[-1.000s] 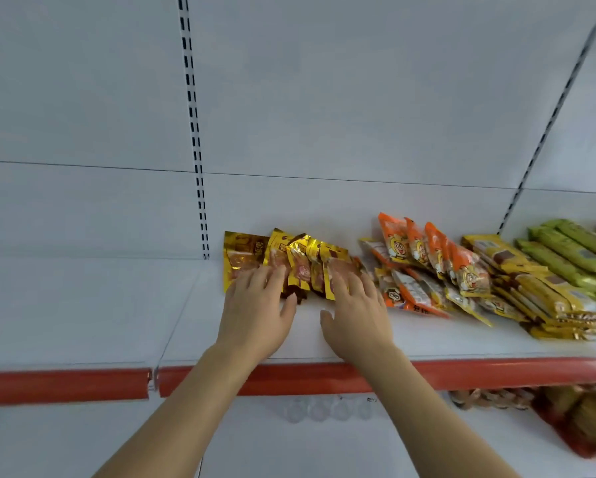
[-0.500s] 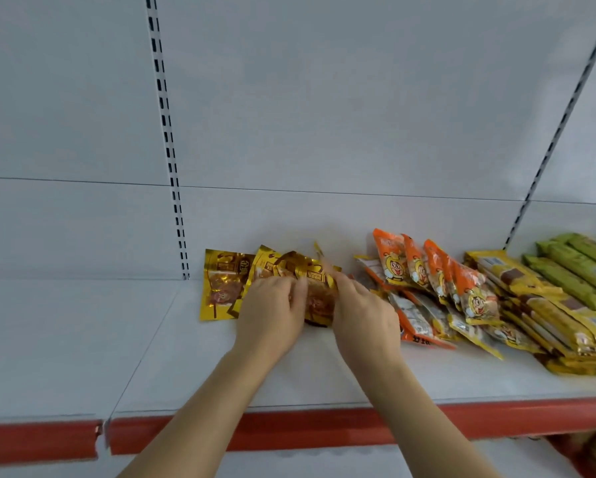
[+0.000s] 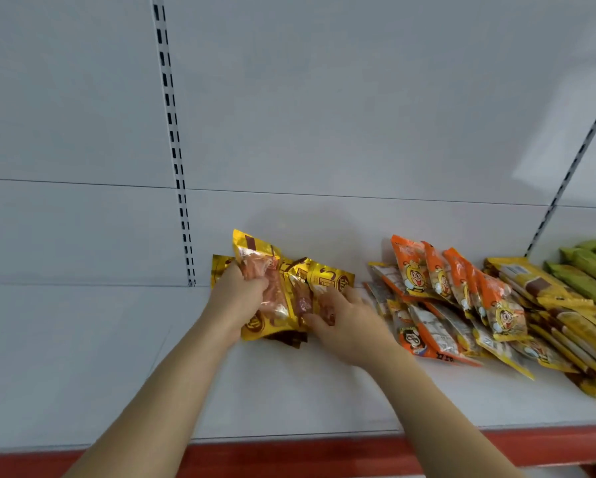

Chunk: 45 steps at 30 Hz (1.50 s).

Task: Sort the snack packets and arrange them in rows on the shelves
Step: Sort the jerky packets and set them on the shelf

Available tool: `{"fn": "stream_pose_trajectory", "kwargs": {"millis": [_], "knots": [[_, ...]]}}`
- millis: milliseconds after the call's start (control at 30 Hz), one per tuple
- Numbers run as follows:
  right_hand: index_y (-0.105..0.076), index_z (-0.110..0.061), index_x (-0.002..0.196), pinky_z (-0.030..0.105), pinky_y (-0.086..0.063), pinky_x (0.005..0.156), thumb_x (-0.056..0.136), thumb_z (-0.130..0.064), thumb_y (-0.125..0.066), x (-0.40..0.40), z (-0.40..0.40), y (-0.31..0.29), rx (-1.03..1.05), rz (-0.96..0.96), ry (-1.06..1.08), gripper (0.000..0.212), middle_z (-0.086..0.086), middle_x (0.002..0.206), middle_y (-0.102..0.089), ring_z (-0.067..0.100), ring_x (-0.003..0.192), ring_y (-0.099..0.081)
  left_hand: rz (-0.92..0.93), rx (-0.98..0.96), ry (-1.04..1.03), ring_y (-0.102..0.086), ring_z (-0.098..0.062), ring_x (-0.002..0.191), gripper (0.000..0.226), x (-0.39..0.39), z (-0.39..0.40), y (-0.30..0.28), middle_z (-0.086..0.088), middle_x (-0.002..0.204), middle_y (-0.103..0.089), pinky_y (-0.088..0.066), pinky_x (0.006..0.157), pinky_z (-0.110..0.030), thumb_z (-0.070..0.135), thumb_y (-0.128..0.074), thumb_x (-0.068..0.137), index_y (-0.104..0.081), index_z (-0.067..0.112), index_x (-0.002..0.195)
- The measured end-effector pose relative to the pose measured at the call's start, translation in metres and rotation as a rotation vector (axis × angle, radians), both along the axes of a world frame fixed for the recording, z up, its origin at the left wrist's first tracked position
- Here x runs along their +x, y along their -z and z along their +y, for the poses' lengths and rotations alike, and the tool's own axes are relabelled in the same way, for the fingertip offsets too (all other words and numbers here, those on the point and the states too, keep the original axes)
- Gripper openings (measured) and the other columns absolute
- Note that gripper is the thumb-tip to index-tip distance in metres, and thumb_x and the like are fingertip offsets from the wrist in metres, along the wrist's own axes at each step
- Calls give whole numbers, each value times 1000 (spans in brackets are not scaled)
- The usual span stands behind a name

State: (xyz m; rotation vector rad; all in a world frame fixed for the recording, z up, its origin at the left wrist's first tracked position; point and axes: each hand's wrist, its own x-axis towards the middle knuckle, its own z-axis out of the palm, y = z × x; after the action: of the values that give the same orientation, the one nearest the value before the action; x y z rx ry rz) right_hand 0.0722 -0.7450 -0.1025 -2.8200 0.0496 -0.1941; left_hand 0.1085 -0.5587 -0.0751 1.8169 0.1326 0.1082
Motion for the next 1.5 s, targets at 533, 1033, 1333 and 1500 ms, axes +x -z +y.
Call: {"fn": "stream_pose_trajectory", "kwargs": {"millis": [533,1033,1333,1500], "knots": [[-43,-8,149,37,-32,116,103,-24,-30,-24,76,-8,119,-448,-441,50,10,152,-45,26,143,-38,70,-284,215,-75,-16,99,44,-4,-6,1,0,104,-79,-57,95,-40,60,-62,95,-73,21,113],[-59,-15,112,36,-43,73,100,-18,-42,3,31,-5,-40,-109,190,21,13,109,-69,36,103,-64,19,-199,-3,-75,-22,99,25,-18,32,14,6,105,-78,-60,91,-52,46,-69,86,-73,33,107],[-29,-13,149,50,-41,105,98,-34,-40,-1,77,12,28,11,218,56,13,146,-46,38,134,-42,-37,-164,-68,-74,-25,97,16,-38,55,21,1,104,-77,-60,90,-56,40,-60,99,-70,31,108],[-50,-8,128,35,-48,81,91,-12,-53,-9,76,0,-66,10,267,37,13,121,-64,33,111,-62,-30,-161,-16,-72,-23,98,19,-49,69,22,1,106,-75,-59,92,-54,39,-59,102,-68,27,113]]}}
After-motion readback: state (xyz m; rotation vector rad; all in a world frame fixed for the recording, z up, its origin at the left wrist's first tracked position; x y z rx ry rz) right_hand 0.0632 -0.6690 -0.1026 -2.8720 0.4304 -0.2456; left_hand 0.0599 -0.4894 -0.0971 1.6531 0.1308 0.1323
